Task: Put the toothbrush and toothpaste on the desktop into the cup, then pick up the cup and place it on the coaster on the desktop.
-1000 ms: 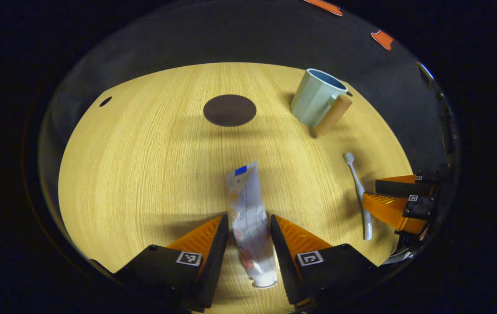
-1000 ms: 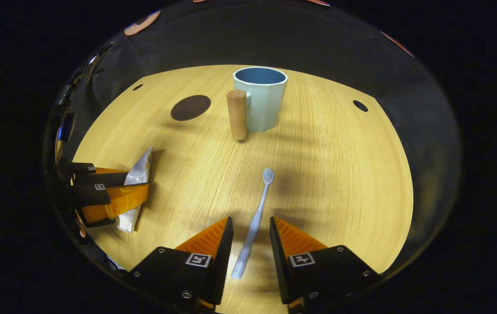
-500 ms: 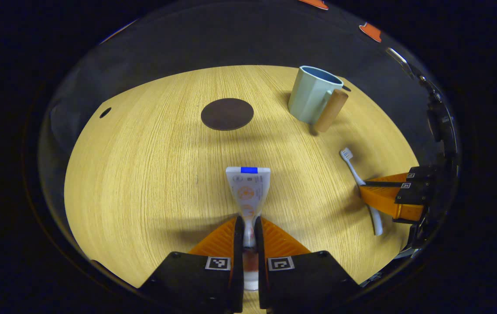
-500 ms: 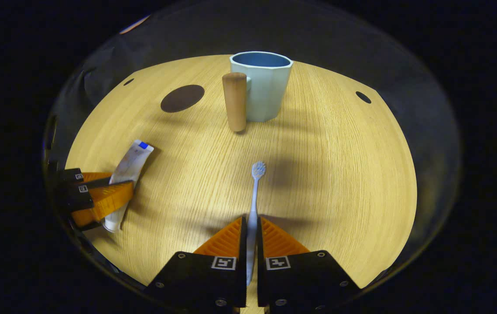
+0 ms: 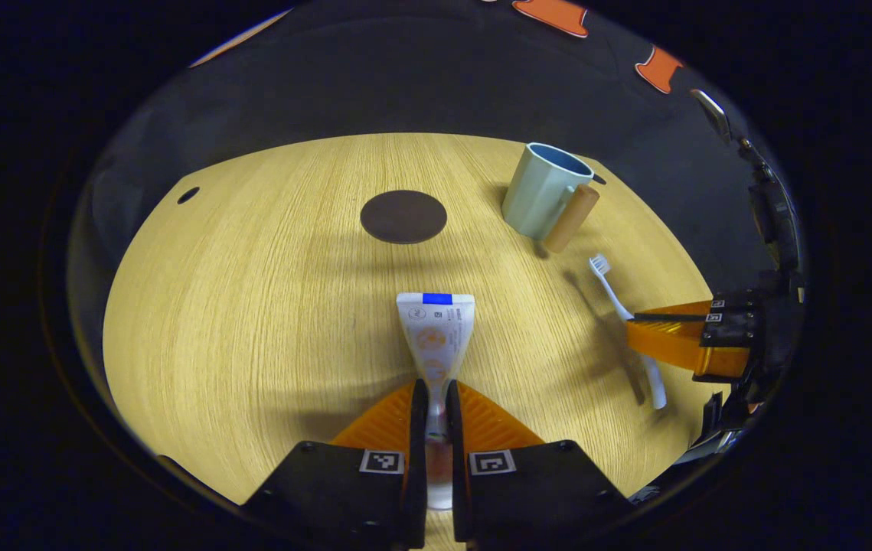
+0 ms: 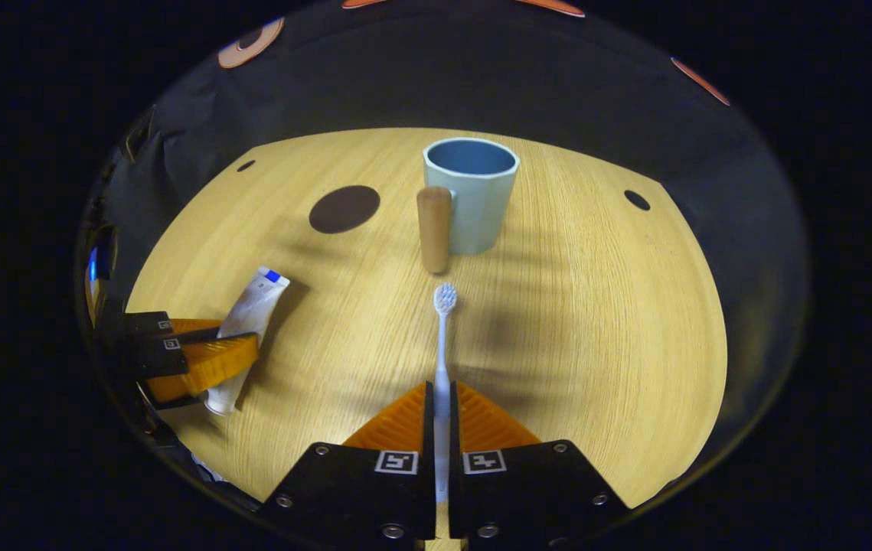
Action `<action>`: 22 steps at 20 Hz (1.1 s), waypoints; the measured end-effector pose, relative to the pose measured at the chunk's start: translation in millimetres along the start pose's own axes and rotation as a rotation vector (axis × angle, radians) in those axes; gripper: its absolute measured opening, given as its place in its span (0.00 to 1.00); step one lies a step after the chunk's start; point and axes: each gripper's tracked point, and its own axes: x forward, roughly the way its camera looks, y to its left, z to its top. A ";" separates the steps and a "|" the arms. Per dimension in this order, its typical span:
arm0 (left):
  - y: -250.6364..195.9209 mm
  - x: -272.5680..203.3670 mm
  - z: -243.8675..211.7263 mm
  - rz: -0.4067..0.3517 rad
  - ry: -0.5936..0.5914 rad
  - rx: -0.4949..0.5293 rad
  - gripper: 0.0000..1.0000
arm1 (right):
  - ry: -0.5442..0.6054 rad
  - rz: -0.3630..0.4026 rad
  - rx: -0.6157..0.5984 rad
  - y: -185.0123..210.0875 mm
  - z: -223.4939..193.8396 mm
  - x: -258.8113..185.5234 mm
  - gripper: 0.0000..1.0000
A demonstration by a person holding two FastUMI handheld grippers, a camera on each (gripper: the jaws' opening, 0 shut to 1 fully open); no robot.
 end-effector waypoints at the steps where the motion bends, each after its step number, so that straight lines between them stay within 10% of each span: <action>1: 0.3 -3.0 1.4 -0.001 -0.011 0.003 0.17 | -0.026 0.004 -0.005 -1.2 5.2 -7.0 0.07; 22: 0.2 -62.2 49.6 0.008 -0.285 -0.002 0.18 | -0.580 0.007 0.016 -25.4 128.3 -39.0 0.07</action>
